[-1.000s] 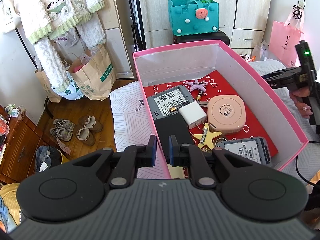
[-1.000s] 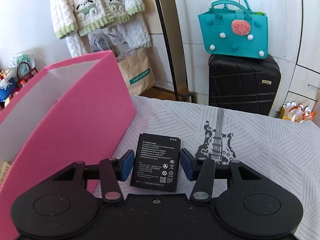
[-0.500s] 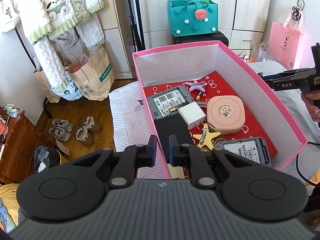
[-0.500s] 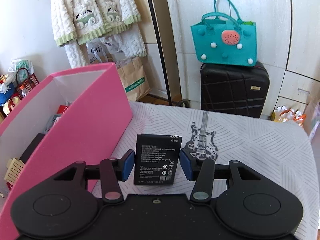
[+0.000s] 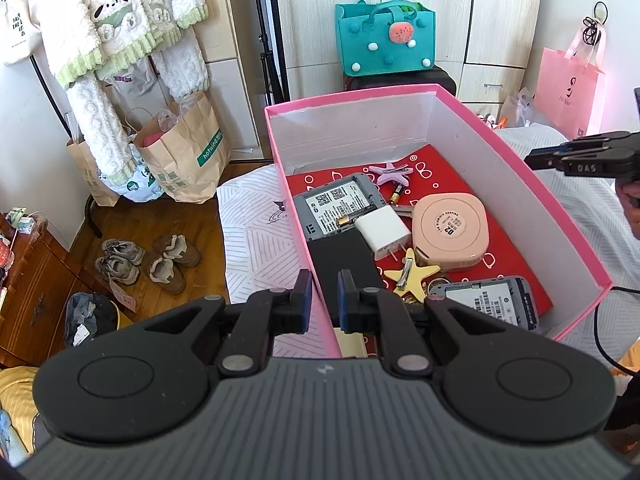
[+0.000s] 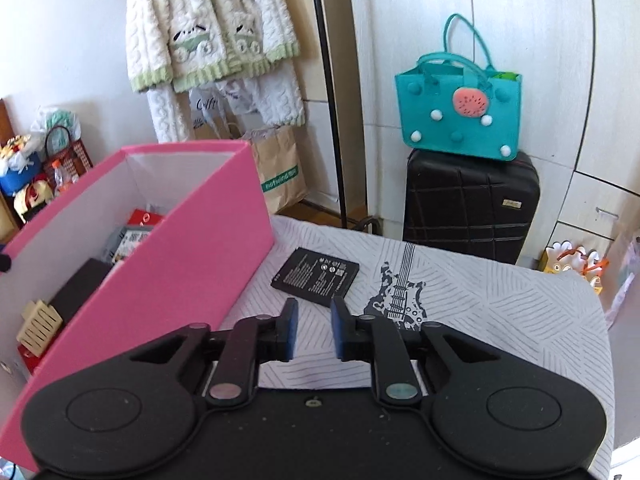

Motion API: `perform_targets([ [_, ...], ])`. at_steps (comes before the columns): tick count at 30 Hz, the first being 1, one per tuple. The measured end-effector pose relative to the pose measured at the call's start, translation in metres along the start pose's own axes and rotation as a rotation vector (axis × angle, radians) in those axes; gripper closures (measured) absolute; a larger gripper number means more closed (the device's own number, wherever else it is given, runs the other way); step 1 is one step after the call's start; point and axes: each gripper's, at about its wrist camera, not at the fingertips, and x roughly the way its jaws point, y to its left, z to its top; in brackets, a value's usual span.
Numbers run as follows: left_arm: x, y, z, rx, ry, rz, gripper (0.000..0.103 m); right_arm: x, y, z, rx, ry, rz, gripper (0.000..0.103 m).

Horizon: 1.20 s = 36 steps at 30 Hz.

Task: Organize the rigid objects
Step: 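Grasp the black phone battery on the bed with the right gripper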

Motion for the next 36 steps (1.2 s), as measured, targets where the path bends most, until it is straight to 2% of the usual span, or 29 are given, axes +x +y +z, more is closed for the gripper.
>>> perform_targets([
  [1, 0.0, 0.001, -0.001, 0.0, 0.0, 0.001, 0.092, 0.005, -0.001, 0.0, -0.007, 0.011, 0.007, 0.076],
  [3, 0.001, -0.002, 0.0, -0.001, 0.0, 0.001, 0.092, 0.017, -0.003, 0.001, 0.013, 0.034, 0.012, 0.062],
  [7, 0.0, 0.0, 0.0, -0.003, -0.001, 0.0, 0.092, 0.044, -0.002, 0.005, 0.046, 0.059, 0.024, 0.055],
  [9, 0.0, -0.001, 0.001, -0.003, 0.0, -0.001, 0.092, 0.057, -0.001, 0.008, 0.067, 0.054, 0.016, 0.042],
  [13, 0.001, -0.003, 0.002, -0.002, 0.002, -0.001, 0.092, 0.075, 0.002, 0.014, 0.069, 0.035, 0.016, 0.032],
  [19, 0.002, -0.004, 0.004, -0.006, 0.001, -0.006, 0.092, 0.089, 0.008, 0.013, -0.022, 0.023, -0.017, 0.022],
  [23, 0.002, -0.003, 0.004, -0.006, 0.001, -0.004, 0.092, 0.094, 0.006, 0.012, -0.06, -0.008, -0.034, 0.021],
  [27, 0.003, -0.005, 0.006, -0.005, 0.003, -0.005, 0.092, 0.083, 0.005, 0.015, -0.096, 0.038, -0.047, 0.032],
  [34, 0.004, -0.011, 0.007, -0.005, 0.0, -0.009, 0.092, 0.071, -0.002, 0.018, -0.105, 0.128, -0.061, 0.032],
  [36, 0.003, -0.008, 0.006, -0.007, -0.001, -0.012, 0.092, 0.076, -0.003, 0.018, -0.069, 0.138, -0.062, 0.028],
])
